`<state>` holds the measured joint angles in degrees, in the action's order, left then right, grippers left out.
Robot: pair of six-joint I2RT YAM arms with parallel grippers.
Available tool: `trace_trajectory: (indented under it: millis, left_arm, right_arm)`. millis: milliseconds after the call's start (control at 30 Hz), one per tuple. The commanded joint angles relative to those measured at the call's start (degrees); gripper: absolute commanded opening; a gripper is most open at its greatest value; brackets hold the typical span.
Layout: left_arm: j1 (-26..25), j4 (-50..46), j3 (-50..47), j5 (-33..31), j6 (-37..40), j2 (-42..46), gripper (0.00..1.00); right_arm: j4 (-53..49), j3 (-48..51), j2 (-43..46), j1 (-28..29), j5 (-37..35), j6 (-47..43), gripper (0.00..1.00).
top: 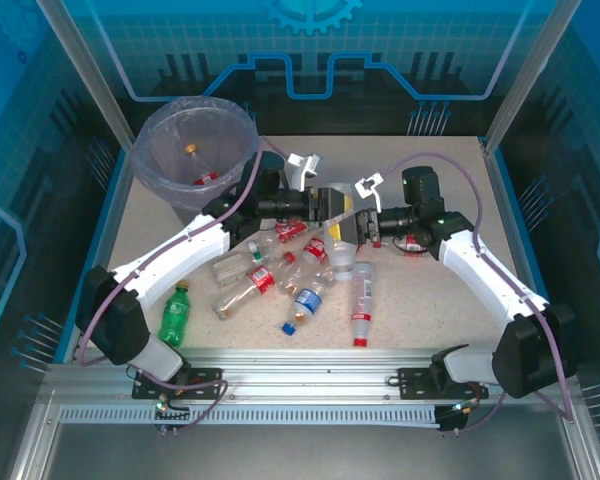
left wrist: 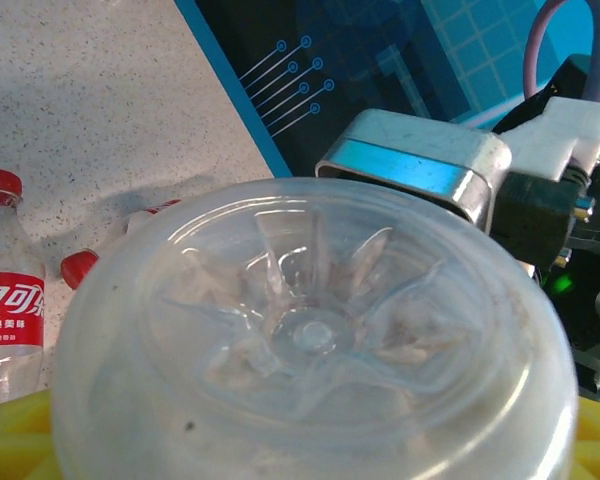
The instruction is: Put the plastic bottles in the bin
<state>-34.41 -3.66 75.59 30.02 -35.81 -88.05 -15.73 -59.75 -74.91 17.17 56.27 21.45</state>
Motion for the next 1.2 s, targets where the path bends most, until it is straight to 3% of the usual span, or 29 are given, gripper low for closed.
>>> trace_trajectory:
  millis: [0,67,300,367,500,700,867,1167]
  left_arm:
    - [1.4,-2.9,4.3,-0.7,2.4,0.1,0.63]
    - [3.1,-4.8,6.4,-0.7,3.5,0.5,0.62]
    - [13.0,-12.1,18.3,-0.6,8.6,2.1,0.59]
    - [17.3,-13.9,21.5,-0.9,9.2,2.5,0.57]
    - [26.2,-17.9,27.0,-3.7,10.0,3.1,0.49]
    - [35.3,-27.1,33.8,-15.0,14.2,0.1,0.43]
    - [37.9,-22.9,31.7,-20.3,16.6,-2.3,0.37]
    - [37.8,-27.8,32.0,-26.6,24.2,-10.6,0.36]
  right_arm:
    - [-4.9,-3.4,1.6,-2.3,0.9,-2.9,0.90]
    - [-6.8,-3.6,3.7,-4.5,0.8,-3.3,1.00]
    - [-11.5,0.5,8.5,-10.5,-6.5,0.5,1.00]
    - [-16.9,1.1,8.8,-9.9,-12.3,-0.1,1.00]
    - [-29.2,0.8,9.4,-7.2,-33.8,3.6,0.97]
    - [-31.7,6.5,11.1,2.1,-47.2,10.6,0.89]
    - [-29.1,11.2,11.4,7.8,-51.6,14.4,0.88]
    - [-25.9,16.4,6.4,14.9,-56.1,18.8,0.86]
